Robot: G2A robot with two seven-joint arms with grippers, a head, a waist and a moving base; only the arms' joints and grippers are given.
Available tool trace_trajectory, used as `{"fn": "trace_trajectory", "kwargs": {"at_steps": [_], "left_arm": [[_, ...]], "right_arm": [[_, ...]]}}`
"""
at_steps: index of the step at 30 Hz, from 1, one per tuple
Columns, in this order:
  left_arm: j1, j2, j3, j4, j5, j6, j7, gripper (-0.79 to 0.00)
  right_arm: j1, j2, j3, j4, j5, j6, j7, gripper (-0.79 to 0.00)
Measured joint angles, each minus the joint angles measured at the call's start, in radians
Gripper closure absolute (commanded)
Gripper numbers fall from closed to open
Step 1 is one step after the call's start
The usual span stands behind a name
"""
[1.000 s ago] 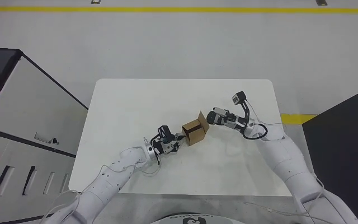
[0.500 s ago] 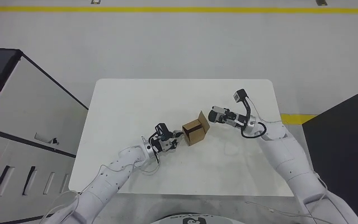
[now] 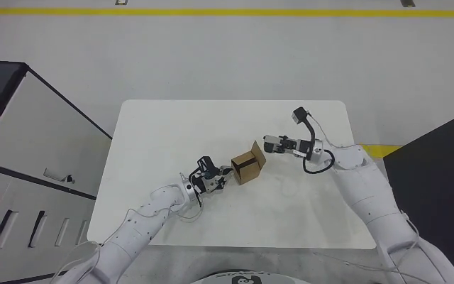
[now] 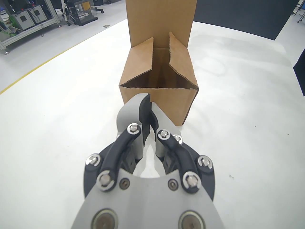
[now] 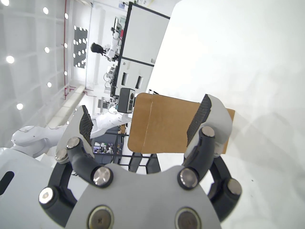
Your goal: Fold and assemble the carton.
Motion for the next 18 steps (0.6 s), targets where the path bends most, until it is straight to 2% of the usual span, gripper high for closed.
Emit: {"fn": "trace_trajectory", "kwargs": {"at_steps": [5, 18], "left_arm": [[0.000, 0.000, 0.000, 0.000, 0.000, 0.000, 0.000, 0.000], [0.000, 0.000, 0.000, 0.000, 0.000, 0.000, 0.000, 0.000]], "right_arm": [[0.068, 0.003, -0.021, -0.003, -0.061, 0.015, 0.123, -0.785], [0.055, 0.012, 0.005, -0.013, -0.031, 0.031, 0.125, -0.785]]}}
